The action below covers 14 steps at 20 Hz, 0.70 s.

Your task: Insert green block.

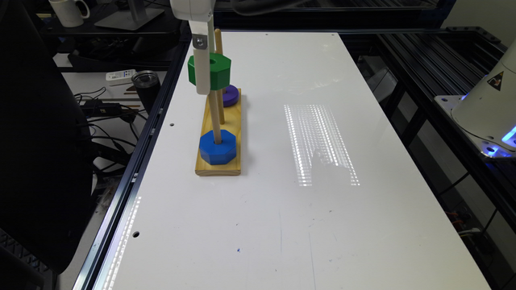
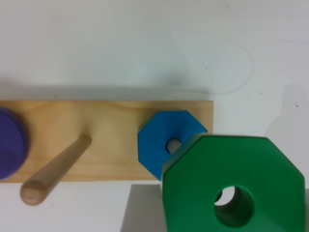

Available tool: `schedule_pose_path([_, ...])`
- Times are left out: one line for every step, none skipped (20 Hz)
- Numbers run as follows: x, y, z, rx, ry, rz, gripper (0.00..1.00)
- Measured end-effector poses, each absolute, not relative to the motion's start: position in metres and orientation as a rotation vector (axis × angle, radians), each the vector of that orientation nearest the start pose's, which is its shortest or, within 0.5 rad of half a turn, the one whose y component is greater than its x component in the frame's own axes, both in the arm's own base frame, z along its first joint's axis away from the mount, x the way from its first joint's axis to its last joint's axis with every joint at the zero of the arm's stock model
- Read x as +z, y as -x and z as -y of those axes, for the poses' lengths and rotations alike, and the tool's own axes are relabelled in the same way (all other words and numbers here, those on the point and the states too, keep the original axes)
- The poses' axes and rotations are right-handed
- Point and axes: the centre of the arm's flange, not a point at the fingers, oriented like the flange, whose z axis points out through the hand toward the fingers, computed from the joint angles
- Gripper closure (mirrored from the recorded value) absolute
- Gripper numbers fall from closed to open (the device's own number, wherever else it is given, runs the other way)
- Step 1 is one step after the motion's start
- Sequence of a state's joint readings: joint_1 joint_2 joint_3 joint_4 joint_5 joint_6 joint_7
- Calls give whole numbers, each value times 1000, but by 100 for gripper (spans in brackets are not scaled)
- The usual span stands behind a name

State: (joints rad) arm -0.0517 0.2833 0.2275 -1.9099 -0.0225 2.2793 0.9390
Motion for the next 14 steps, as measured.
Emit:
schedule_pose_path([362,-616,-101,-86,2834,-1134,100])
schedule_pose_path([361,-616,-101,-87,2833,-1135,100])
schedule_pose_path([361,-617,-100,-89,2832,-1135,100])
schedule_pose_path([360,-617,-100,-90,2832,-1135,100])
schedule_pose_path([359,-618,-100,-92,2831,-1136,100])
schedule_pose_path([358,-618,-99,-94,2830,-1136,100])
schedule_pose_path([357,-619,-99,-95,2829,-1136,100])
schedule_pose_path([356,-619,-99,-97,2828,-1136,100])
schedule_pose_path([356,-620,-99,-98,2827,-1136,100])
schedule_pose_path([355,-621,-99,-102,2826,-1135,100])
schedule_pose_path([355,-622,-99,-104,2824,-1135,100])
schedule_pose_path([355,-623,-99,-106,2823,-1135,100])
schedule_pose_path([354,-624,-99,-107,2822,-1134,100])
schedule_pose_path([354,-625,-99,-108,2822,-1134,100])
